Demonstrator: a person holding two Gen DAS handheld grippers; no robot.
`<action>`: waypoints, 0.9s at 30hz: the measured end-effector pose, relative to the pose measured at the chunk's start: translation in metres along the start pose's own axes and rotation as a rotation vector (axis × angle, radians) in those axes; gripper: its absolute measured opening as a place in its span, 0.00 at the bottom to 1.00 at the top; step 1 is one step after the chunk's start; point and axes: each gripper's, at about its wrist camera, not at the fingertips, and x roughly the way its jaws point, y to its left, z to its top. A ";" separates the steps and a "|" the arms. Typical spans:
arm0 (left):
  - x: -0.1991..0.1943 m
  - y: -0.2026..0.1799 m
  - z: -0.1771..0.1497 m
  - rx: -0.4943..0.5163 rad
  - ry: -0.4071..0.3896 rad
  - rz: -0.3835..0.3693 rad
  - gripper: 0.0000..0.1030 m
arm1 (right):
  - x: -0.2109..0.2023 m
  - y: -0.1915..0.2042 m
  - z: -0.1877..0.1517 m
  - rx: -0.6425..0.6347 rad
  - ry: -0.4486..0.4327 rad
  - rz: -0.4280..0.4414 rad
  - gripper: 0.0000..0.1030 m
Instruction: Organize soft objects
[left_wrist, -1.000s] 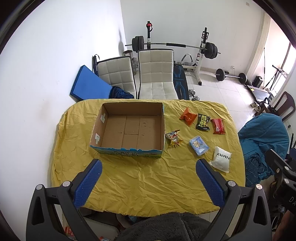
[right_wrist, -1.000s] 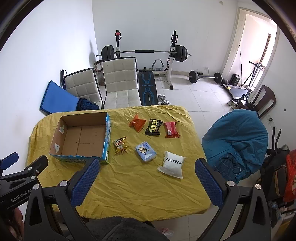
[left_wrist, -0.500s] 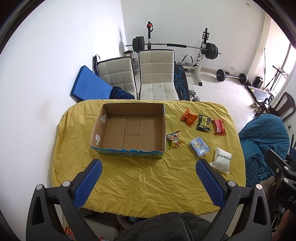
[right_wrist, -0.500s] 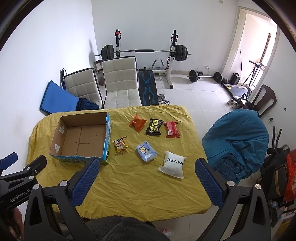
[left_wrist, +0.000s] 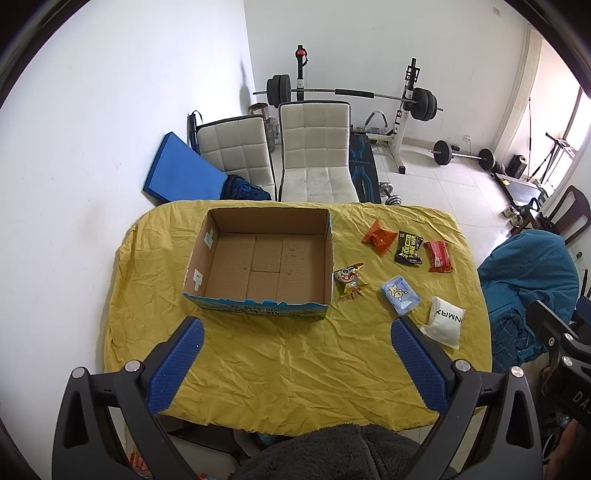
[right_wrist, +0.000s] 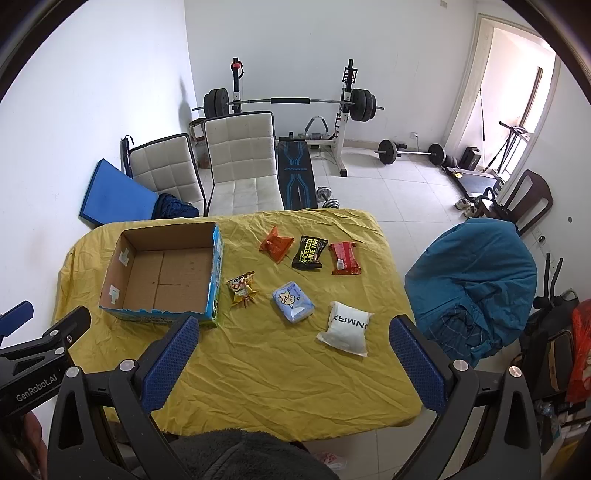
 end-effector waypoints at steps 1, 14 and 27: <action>0.000 0.000 0.000 -0.002 -0.001 -0.001 1.00 | -0.001 -0.001 0.000 0.000 0.000 0.000 1.00; -0.006 0.004 -0.004 -0.009 -0.039 0.006 1.00 | -0.008 0.003 0.002 0.007 -0.018 -0.001 1.00; -0.011 0.013 -0.010 -0.020 -0.062 0.007 1.00 | -0.017 0.002 0.004 -0.006 -0.038 -0.002 1.00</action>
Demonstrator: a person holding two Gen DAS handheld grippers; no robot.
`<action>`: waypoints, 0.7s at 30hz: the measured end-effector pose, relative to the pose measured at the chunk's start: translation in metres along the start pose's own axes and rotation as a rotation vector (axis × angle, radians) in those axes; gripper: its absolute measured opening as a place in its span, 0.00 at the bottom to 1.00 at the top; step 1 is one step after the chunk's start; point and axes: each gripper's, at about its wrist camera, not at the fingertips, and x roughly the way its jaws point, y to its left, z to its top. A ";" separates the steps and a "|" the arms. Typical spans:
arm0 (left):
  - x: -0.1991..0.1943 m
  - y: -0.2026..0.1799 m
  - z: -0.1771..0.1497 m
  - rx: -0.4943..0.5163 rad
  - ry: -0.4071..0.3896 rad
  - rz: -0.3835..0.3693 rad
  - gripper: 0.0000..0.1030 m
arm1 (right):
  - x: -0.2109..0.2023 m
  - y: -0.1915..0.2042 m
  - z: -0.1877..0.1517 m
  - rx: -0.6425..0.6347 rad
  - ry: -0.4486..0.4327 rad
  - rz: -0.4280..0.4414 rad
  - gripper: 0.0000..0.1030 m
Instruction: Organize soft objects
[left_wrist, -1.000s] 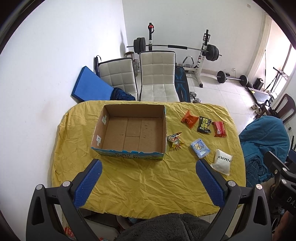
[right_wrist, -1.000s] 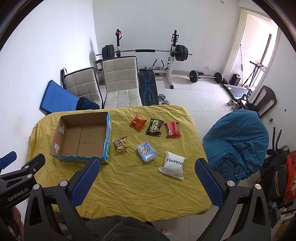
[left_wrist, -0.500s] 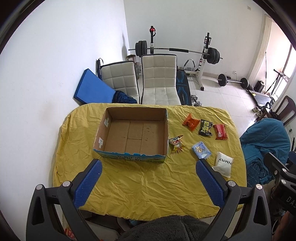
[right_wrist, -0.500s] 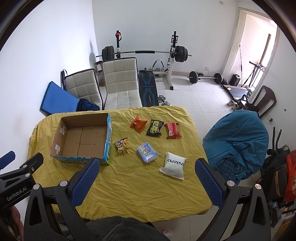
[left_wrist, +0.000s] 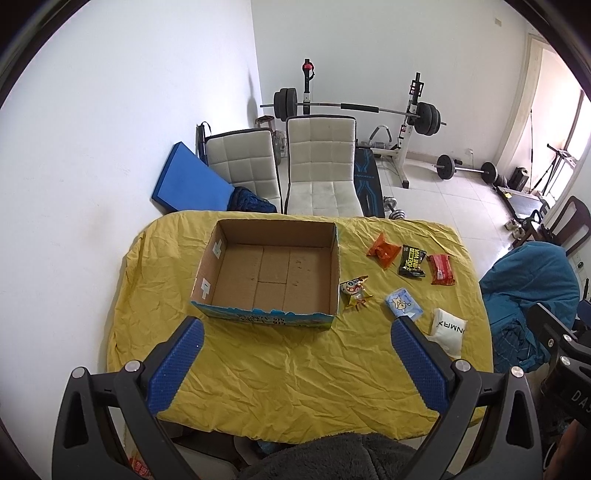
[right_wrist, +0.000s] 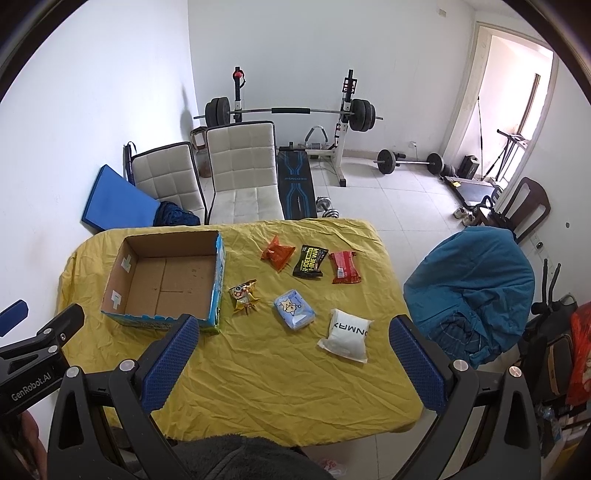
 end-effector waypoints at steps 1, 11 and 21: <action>0.000 0.000 0.000 -0.003 0.000 0.000 1.00 | -0.001 0.000 0.000 -0.002 0.000 0.001 1.00; -0.002 0.005 0.000 -0.014 -0.006 -0.002 1.00 | -0.004 0.002 0.003 -0.018 -0.009 0.016 1.00; 0.013 0.000 0.006 -0.009 0.008 -0.034 1.00 | 0.016 -0.015 0.008 0.037 0.023 -0.003 1.00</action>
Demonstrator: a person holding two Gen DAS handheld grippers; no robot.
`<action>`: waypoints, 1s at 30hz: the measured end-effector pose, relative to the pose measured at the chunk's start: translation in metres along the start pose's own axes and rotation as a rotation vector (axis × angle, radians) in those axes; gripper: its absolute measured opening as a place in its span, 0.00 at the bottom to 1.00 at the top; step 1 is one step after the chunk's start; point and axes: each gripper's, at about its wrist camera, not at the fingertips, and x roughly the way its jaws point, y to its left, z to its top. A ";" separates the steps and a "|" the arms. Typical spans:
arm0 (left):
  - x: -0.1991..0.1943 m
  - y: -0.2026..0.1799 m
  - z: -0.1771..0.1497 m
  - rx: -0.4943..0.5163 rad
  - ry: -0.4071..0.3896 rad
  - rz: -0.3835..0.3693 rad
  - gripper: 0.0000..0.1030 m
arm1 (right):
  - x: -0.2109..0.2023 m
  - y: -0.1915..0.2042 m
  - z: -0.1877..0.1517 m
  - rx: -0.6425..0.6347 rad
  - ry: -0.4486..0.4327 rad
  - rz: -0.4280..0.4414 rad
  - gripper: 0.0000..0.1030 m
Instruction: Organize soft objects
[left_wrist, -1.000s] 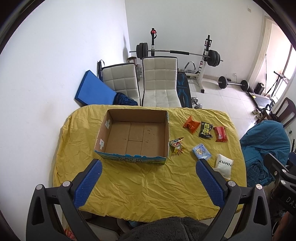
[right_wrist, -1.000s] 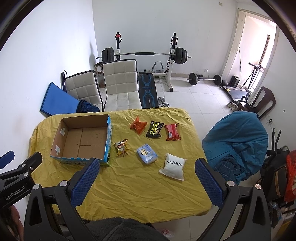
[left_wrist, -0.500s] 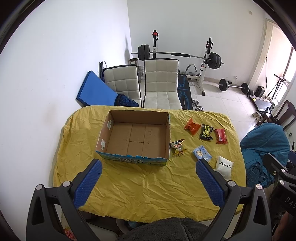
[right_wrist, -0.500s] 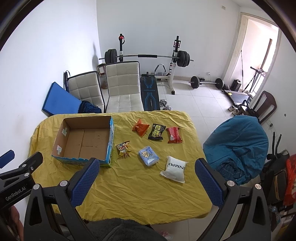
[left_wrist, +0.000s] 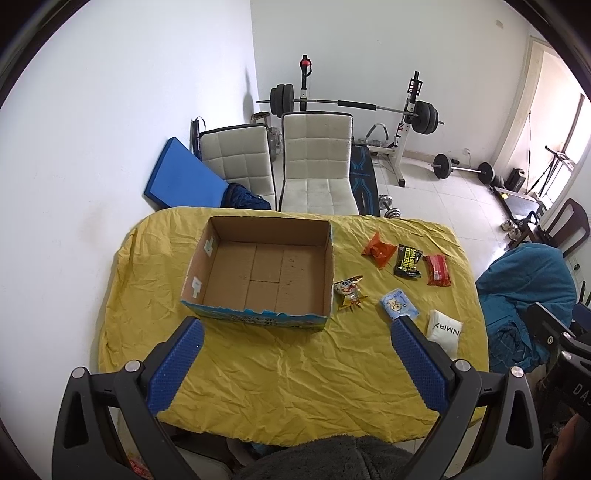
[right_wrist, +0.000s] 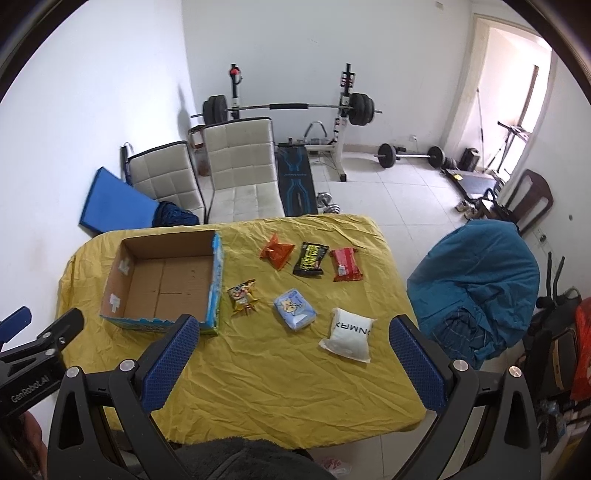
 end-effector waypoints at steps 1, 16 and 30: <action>0.004 -0.004 0.002 0.001 0.000 -0.006 1.00 | 0.005 -0.005 0.001 0.012 0.005 -0.010 1.00; 0.174 -0.091 0.020 0.061 0.255 -0.117 1.00 | 0.237 -0.140 -0.020 0.157 0.390 -0.139 1.00; 0.402 -0.196 -0.009 -0.047 0.736 -0.228 0.98 | 0.445 -0.183 -0.086 0.331 0.667 -0.074 1.00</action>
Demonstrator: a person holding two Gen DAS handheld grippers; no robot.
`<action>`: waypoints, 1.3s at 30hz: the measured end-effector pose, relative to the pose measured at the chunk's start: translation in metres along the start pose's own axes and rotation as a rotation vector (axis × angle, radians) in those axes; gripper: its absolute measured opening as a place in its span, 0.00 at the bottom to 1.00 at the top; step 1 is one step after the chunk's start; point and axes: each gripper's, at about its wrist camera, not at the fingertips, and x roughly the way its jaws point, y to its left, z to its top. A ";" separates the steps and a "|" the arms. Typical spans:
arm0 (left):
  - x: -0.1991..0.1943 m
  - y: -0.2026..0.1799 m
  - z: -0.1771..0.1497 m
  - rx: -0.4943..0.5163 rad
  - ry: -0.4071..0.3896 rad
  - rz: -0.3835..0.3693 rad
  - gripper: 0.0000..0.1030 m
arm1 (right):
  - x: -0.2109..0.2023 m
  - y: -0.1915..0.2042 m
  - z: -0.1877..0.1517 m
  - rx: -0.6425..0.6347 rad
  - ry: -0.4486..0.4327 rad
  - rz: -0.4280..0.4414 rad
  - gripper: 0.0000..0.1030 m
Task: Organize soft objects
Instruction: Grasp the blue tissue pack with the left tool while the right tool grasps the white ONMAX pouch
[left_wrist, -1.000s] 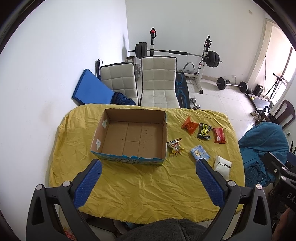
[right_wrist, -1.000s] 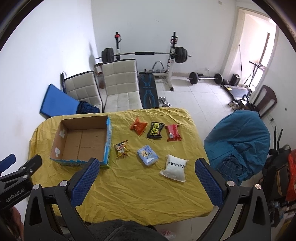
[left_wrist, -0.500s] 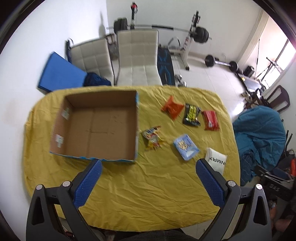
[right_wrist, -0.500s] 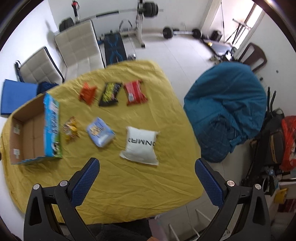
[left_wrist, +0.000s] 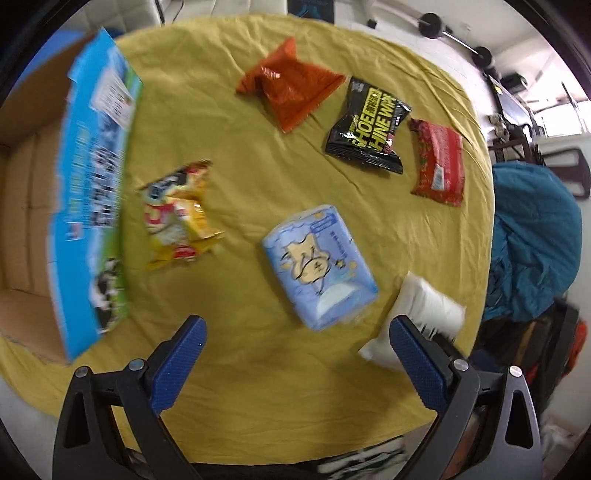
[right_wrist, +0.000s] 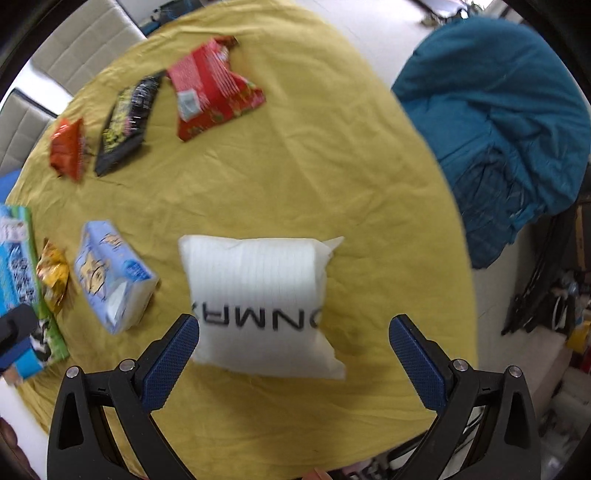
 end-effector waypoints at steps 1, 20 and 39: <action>0.006 -0.002 0.006 -0.016 0.020 -0.014 0.98 | 0.007 -0.001 0.003 0.011 0.006 0.011 1.00; 0.072 -0.017 -0.008 0.171 0.110 0.293 0.95 | 0.040 -0.001 0.010 0.006 0.092 0.050 1.00; 0.102 -0.021 -0.051 0.195 0.039 0.261 0.71 | 0.087 -0.010 0.015 0.009 0.195 0.068 1.00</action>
